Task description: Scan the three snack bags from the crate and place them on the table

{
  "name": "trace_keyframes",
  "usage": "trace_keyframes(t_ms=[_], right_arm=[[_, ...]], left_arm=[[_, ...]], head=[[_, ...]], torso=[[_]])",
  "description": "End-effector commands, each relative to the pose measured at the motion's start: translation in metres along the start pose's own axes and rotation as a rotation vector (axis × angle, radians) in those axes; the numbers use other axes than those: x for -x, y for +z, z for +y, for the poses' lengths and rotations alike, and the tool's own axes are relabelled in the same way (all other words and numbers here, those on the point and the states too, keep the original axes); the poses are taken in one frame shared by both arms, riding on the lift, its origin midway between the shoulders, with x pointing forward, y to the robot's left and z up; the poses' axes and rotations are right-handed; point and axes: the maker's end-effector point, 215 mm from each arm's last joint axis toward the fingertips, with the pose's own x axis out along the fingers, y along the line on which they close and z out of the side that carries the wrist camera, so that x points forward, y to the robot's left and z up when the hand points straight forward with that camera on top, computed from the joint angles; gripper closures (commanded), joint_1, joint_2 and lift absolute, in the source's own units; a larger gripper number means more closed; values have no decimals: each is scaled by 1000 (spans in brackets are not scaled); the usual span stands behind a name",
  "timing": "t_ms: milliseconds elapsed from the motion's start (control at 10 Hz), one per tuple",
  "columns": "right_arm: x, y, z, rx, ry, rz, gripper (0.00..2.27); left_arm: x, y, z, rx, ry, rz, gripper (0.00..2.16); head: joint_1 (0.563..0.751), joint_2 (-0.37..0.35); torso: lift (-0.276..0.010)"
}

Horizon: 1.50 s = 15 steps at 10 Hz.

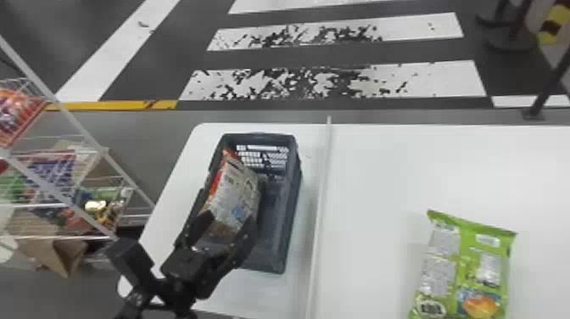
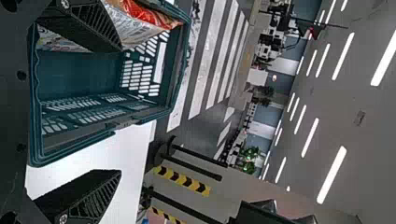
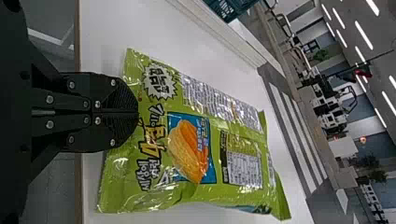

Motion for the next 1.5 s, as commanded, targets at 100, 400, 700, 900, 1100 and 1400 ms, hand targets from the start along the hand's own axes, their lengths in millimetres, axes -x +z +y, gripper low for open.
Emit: trace_keyframes(t_ms=[100,400,700,900,1100,1400], right_arm=[[2,11,-14,-11,-26,-28,2240],[23,49,11,-21,15,-111,2240],[-4,87,19,-1,49,-164,2240],[-36,103,33,3,86,-166,2240],[-62,106,52,12,108,-155,2240],[-90,84,59,27,97,-122,2240]], left_arm=[[-1,-1,0,3,0,0,70],[-3,-3,-2,7,-5,2,70],[-4,-6,-7,9,-15,6,70],[-2,-9,-12,12,-24,10,70],[-2,-14,-16,11,-30,20,70],[-1,-20,-15,14,-32,28,70]], head=[[695,162],[695,137],[695,135],[695,130],[695,145],[695,186]], torso=[[-37],[-37],[-37],[-37],[-37],[-37]])
